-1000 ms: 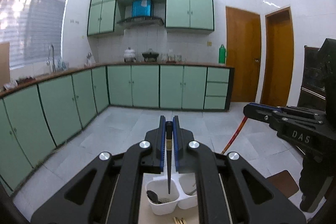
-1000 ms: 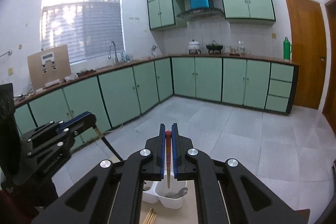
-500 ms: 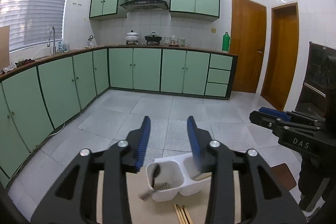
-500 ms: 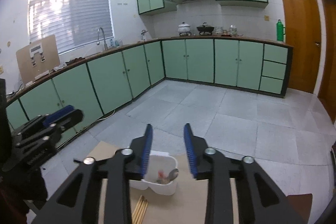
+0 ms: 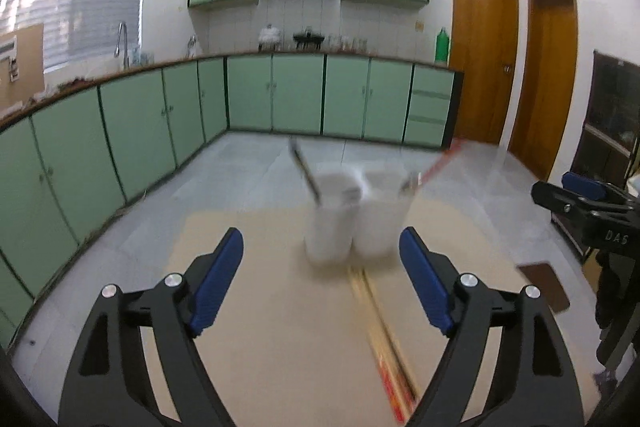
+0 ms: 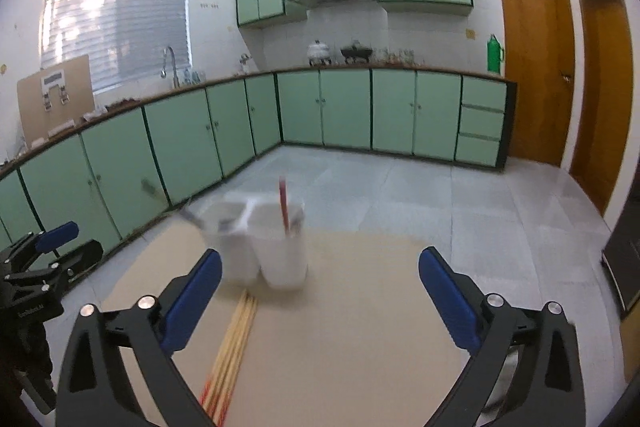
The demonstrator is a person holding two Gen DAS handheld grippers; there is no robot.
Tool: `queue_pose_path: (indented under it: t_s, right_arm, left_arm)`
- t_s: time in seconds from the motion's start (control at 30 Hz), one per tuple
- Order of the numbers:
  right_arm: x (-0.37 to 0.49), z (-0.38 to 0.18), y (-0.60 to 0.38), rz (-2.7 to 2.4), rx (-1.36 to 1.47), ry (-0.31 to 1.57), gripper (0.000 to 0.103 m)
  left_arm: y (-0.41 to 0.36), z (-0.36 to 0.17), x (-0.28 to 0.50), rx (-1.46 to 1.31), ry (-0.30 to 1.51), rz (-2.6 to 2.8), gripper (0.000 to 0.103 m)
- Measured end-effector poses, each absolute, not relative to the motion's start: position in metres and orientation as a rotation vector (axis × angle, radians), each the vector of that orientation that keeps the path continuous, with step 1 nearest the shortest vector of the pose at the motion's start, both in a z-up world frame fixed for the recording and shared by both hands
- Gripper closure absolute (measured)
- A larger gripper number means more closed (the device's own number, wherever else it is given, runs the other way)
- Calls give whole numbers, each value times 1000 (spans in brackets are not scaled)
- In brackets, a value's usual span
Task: Organize utensils
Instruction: 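Withdraw both open tools from the holder back over the chopsticks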
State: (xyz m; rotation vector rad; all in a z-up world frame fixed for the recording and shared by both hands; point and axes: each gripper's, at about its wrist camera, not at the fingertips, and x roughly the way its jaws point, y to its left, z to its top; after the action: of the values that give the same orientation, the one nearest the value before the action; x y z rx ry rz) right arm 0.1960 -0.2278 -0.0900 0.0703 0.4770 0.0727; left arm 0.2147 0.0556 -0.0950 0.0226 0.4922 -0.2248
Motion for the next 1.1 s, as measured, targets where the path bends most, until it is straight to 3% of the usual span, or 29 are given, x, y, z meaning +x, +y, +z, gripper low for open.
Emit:
queue_pose_path:
  t_s: [0.43,0.83,1.1]
  right_arm:
    - [136,-206,-189,80,96,712,6]
    - [132,-242,-146,155,44,837,16]
    - [138,-247,-144,137,20,864,31]
  left_arm:
    - [70,-216,169,55,780,-177,24]
    - [76,-231,162,53,833,-159,22]
    - [75,-234,164,56,846,-154,21]
